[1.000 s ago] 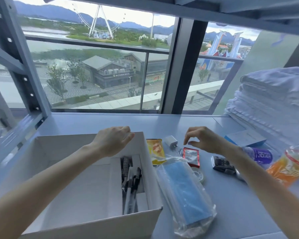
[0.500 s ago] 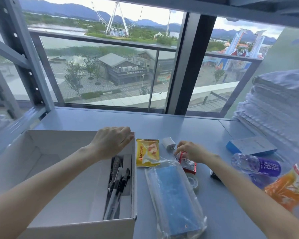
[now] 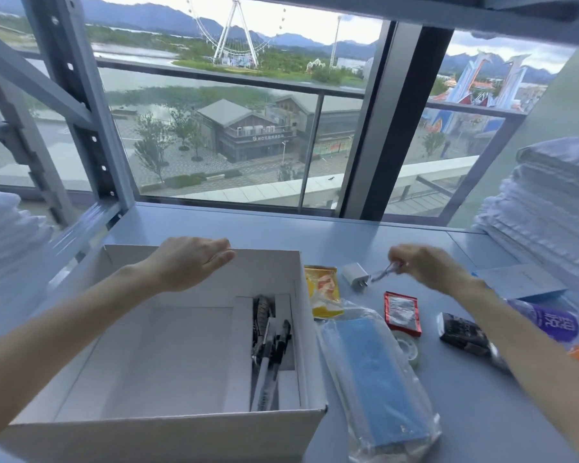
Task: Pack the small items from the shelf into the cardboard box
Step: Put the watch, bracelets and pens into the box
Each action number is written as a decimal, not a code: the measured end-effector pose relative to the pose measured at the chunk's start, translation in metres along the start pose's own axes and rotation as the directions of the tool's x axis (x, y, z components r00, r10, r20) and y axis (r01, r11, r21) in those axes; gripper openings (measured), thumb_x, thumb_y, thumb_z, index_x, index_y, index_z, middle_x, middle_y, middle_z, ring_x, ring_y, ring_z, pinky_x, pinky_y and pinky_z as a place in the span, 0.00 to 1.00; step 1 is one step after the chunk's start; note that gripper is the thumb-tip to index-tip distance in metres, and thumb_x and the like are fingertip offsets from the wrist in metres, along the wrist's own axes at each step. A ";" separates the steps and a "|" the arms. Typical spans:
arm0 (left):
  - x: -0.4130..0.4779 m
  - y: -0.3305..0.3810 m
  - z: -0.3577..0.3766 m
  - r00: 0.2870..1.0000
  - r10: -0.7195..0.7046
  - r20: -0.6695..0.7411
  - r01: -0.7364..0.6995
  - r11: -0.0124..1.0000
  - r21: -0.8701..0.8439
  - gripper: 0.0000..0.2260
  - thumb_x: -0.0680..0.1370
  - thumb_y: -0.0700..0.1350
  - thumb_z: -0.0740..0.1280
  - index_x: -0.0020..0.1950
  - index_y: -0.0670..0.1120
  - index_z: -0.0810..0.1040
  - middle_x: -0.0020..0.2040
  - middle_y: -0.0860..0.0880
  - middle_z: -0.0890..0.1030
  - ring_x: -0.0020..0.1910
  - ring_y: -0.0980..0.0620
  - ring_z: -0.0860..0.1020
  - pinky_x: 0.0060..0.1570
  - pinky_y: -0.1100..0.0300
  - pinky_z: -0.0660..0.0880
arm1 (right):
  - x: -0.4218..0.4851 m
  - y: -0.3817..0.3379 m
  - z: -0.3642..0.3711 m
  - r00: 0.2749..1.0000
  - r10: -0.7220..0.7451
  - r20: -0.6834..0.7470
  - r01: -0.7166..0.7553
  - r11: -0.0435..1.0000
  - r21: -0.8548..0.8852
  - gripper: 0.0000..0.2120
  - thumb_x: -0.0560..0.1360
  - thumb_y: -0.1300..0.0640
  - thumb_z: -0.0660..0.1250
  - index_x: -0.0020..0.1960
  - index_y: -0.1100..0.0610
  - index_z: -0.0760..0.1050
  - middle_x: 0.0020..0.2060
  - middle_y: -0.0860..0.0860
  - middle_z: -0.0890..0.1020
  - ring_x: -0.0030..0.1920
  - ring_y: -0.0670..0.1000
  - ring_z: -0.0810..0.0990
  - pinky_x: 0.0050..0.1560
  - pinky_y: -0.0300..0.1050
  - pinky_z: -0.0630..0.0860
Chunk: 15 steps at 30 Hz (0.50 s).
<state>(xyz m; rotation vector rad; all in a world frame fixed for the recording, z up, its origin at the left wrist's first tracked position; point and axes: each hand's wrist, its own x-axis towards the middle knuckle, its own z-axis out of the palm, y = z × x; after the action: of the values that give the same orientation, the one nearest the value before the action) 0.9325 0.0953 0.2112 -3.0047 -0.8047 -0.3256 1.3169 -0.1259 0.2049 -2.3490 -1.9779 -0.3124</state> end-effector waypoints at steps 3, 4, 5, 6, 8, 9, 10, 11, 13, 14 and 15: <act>-0.006 -0.005 0.004 0.998 0.022 -0.066 -0.023 1.000 -0.004 0.15 0.79 0.60 0.46 0.46 0.52 0.66 0.44 0.50 0.80 0.42 0.44 0.77 0.35 0.56 0.64 | 0.011 -0.035 -0.048 0.966 -0.109 -0.234 0.159 0.965 0.208 0.06 0.69 0.61 0.72 0.43 0.59 0.76 0.38 0.51 0.82 0.36 0.51 0.80 0.39 0.48 0.79; -0.006 -0.005 0.004 0.997 0.029 -0.067 -0.030 0.999 -0.010 0.15 0.80 0.59 0.47 0.45 0.52 0.65 0.44 0.49 0.80 0.42 0.44 0.77 0.35 0.56 0.64 | 0.015 -0.057 -0.062 0.943 -0.180 -0.279 0.260 0.923 0.285 0.06 0.70 0.60 0.71 0.44 0.61 0.77 0.38 0.52 0.82 0.38 0.49 0.80 0.42 0.44 0.80; -0.005 -0.005 0.003 0.998 0.034 -0.060 -0.035 0.999 -0.016 0.15 0.80 0.59 0.47 0.46 0.52 0.66 0.44 0.49 0.80 0.42 0.44 0.77 0.35 0.56 0.64 | 0.021 -0.082 -0.073 0.916 -0.256 -0.309 0.355 0.875 0.328 0.07 0.70 0.59 0.70 0.45 0.62 0.77 0.40 0.53 0.82 0.40 0.46 0.80 0.45 0.38 0.79; -0.004 -0.005 0.003 0.998 0.038 -0.053 -0.039 0.999 -0.020 0.16 0.80 0.59 0.47 0.47 0.51 0.67 0.45 0.49 0.80 0.43 0.44 0.78 0.35 0.56 0.64 | 0.026 -0.108 -0.081 0.887 -0.337 -0.317 0.438 0.833 0.339 0.08 0.71 0.57 0.69 0.45 0.62 0.78 0.41 0.53 0.82 0.42 0.44 0.80 0.48 0.33 0.78; -0.004 -0.006 0.002 0.998 0.042 -0.049 -0.043 0.999 -0.026 0.16 0.80 0.59 0.47 0.49 0.51 0.68 0.47 0.49 0.80 0.45 0.44 0.78 0.36 0.56 0.64 | 0.035 -0.157 -0.086 0.803 -0.521 -0.288 0.588 0.770 0.246 0.08 0.72 0.55 0.68 0.45 0.61 0.79 0.42 0.52 0.82 0.45 0.44 0.79 0.52 0.31 0.75; -0.005 -0.008 0.002 0.998 0.040 -0.049 -0.042 0.999 -0.028 0.17 0.80 0.59 0.47 0.49 0.50 0.69 0.48 0.49 0.80 0.45 0.45 0.78 0.36 0.56 0.63 | 0.040 -0.177 -0.084 0.746 -0.612 -0.262 0.658 0.737 0.152 0.07 0.72 0.55 0.69 0.44 0.59 0.80 0.42 0.52 0.82 0.45 0.45 0.78 0.53 0.32 0.74; -0.006 -0.009 0.001 0.998 0.038 -0.048 -0.039 0.999 -0.027 0.17 0.80 0.59 0.47 0.49 0.50 0.69 0.49 0.49 0.80 0.46 0.45 0.78 0.36 0.56 0.63 | 0.044 -0.193 -0.081 0.700 -0.680 -0.219 0.707 0.704 0.071 0.06 0.71 0.55 0.70 0.43 0.58 0.80 0.41 0.51 0.81 0.44 0.46 0.78 0.51 0.33 0.75; -0.006 -0.010 0.001 0.998 0.035 -0.045 -0.036 0.999 -0.023 0.17 0.80 0.59 0.46 0.49 0.50 0.69 0.49 0.49 0.80 0.46 0.45 0.77 0.36 0.56 0.63 | 0.048 -0.205 -0.077 0.678 -0.720 -0.151 0.730 0.683 0.023 0.04 0.71 0.57 0.70 0.42 0.58 0.80 0.40 0.52 0.81 0.43 0.47 0.78 0.48 0.36 0.77; -0.007 -0.010 0.000 0.999 0.030 -0.035 -0.030 0.999 -0.013 0.17 0.80 0.59 0.46 0.48 0.50 0.68 0.50 0.49 0.80 0.47 0.45 0.77 0.36 0.55 0.63 | 0.056 -0.223 -0.068 0.686 -0.726 0.038 0.727 0.685 -0.040 0.04 0.74 0.60 0.68 0.41 0.59 0.78 0.39 0.52 0.79 0.41 0.49 0.78 0.43 0.42 0.80; -0.007 -0.009 -0.001 0.999 0.027 -0.030 -0.027 1.000 -0.009 0.17 0.80 0.59 0.46 0.48 0.50 0.68 0.51 0.49 0.80 0.47 0.45 0.77 0.37 0.55 0.63 | 0.060 -0.231 -0.062 0.700 -0.705 0.114 0.714 0.696 -0.075 0.05 0.75 0.62 0.66 0.40 0.60 0.77 0.38 0.53 0.79 0.41 0.49 0.78 0.41 0.45 0.80; -0.006 -0.009 -0.001 0.999 0.025 -0.026 -0.025 1.000 -0.005 0.17 0.80 0.59 0.46 0.48 0.50 0.68 0.51 0.49 0.80 0.48 0.45 0.77 0.37 0.55 0.64 | 0.063 -0.236 -0.057 0.719 -0.677 0.159 0.694 0.712 -0.104 0.06 0.75 0.64 0.64 0.40 0.61 0.75 0.37 0.53 0.78 0.40 0.51 0.78 0.39 0.47 0.79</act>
<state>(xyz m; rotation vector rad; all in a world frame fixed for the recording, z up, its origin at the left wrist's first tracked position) 0.9221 0.1002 0.2108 -3.0058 -0.7645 -0.3664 1.0887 -0.0325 0.2517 -1.5954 -2.9278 -0.3785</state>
